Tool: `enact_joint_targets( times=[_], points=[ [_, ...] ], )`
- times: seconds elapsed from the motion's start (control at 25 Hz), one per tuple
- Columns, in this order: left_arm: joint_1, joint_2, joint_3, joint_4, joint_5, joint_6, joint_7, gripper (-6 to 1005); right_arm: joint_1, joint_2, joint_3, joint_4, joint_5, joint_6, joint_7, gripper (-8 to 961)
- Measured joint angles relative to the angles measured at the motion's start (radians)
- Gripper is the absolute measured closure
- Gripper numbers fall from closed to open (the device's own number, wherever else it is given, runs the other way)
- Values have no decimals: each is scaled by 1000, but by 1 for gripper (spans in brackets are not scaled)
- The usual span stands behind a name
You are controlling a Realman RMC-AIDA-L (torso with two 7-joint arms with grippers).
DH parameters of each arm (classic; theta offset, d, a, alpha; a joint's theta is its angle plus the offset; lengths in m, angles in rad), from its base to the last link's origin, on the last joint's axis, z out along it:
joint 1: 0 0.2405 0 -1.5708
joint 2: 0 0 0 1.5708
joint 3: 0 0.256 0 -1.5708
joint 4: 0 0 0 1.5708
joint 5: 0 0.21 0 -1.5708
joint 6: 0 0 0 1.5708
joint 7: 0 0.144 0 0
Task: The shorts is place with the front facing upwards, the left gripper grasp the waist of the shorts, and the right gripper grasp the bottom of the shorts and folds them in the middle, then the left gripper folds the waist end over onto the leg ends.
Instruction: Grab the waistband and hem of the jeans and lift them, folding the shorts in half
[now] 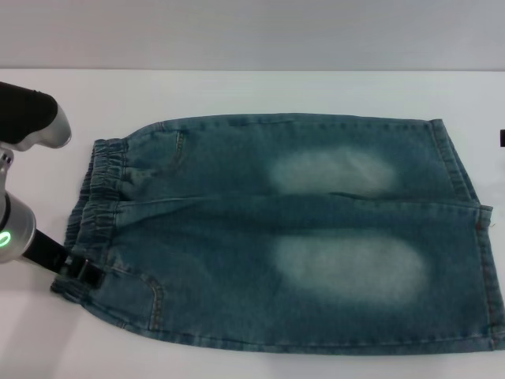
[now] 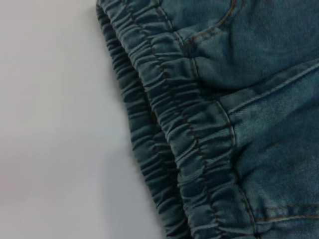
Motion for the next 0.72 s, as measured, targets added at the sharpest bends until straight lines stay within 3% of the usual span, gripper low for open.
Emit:
enact_joint_targets(
  times=[0.16,0.36,0.72],
  points=[
    [-11,1,-4,9,1,-19,2,304,-5,0,0,13,0,3,0,185],
    [-16,0,2,22,0,-22,5,556,-12,0,1,16,0,5,1,184],
    [-20,0,4,2,-2,-35,5,724,-13,0,4,19,3,44,1,186]
  ],
)
